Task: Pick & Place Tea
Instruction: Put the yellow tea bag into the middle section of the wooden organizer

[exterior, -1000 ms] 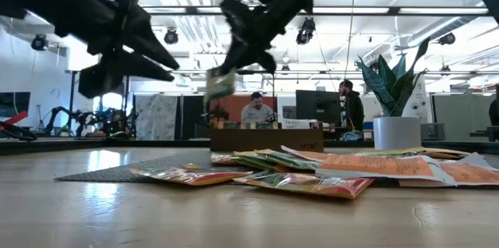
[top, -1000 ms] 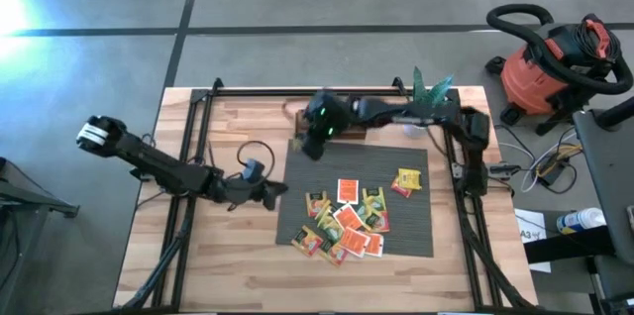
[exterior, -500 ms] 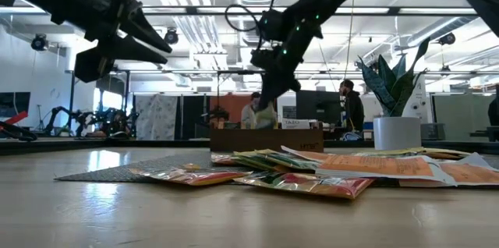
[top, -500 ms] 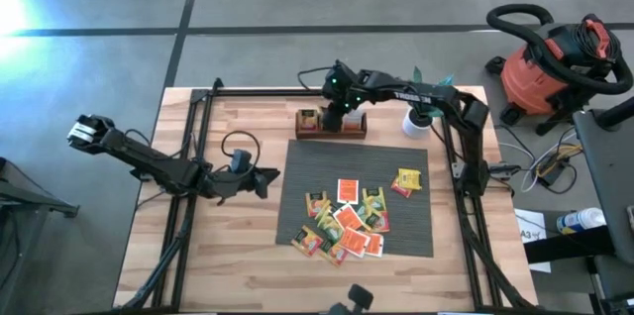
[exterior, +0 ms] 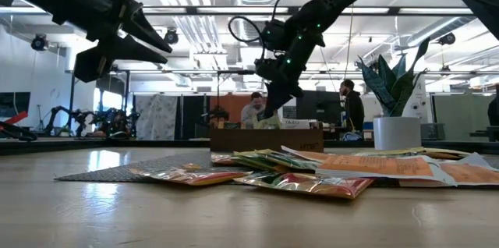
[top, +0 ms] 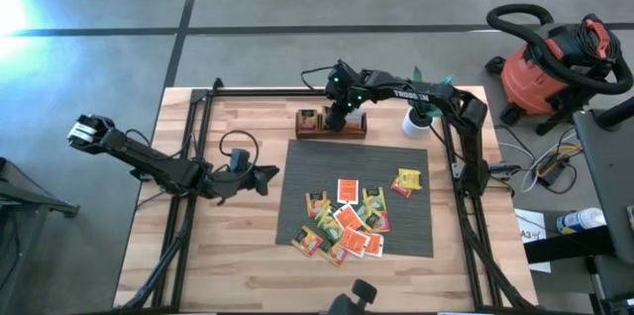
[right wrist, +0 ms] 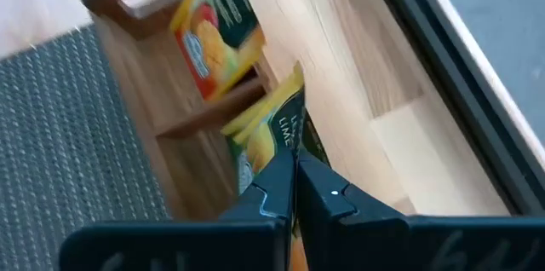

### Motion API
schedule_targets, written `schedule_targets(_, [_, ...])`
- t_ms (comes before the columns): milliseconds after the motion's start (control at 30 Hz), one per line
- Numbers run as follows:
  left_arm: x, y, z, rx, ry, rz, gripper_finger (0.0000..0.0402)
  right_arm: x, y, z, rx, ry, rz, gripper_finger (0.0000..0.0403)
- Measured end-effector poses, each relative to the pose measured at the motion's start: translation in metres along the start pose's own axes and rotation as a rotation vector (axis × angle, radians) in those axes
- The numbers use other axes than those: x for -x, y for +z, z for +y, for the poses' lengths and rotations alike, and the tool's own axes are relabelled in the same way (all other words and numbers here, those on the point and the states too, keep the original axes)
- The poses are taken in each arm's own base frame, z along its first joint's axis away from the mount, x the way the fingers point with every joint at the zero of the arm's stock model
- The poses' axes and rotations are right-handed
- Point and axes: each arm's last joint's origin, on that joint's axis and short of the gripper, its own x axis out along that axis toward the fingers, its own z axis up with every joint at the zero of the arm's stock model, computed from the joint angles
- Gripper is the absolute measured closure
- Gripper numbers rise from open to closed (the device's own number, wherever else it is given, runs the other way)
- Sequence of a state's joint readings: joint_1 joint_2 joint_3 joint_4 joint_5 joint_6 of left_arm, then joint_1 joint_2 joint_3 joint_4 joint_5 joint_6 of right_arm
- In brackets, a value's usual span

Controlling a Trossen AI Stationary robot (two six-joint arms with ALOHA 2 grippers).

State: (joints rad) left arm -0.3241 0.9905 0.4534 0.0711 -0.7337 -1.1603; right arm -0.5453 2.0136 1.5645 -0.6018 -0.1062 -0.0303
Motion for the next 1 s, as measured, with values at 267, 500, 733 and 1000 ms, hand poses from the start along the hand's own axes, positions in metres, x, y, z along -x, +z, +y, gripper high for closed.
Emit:
schedule_targets(267, [0.0, 0.0, 0.001, -0.004, 0.012, -0.017, 0.0317, -0.007, -0.01, 0.004, 0.032, 0.013, 0.038, 0.0391])
schedule_targets(500, [0.0, 0.0, 0.001, -0.005, 0.013, -0.016, 0.0317, -0.008, -0.009, 0.017, 0.111, 0.029, 0.037, 0.0347])
schedule_targets(733, [0.0, 0.0, 0.001, -0.004, 0.013, -0.016, 0.0317, -0.006, -0.01, 0.021, 0.119, 0.0, 0.043, 0.029])
schedule_targets(1000, [0.0, -0.001, 0.0, -0.005, -0.004, 0.027, 0.0317, 0.029, -0.014, 0.034, 0.128, 0.011, 0.089, 0.0276])
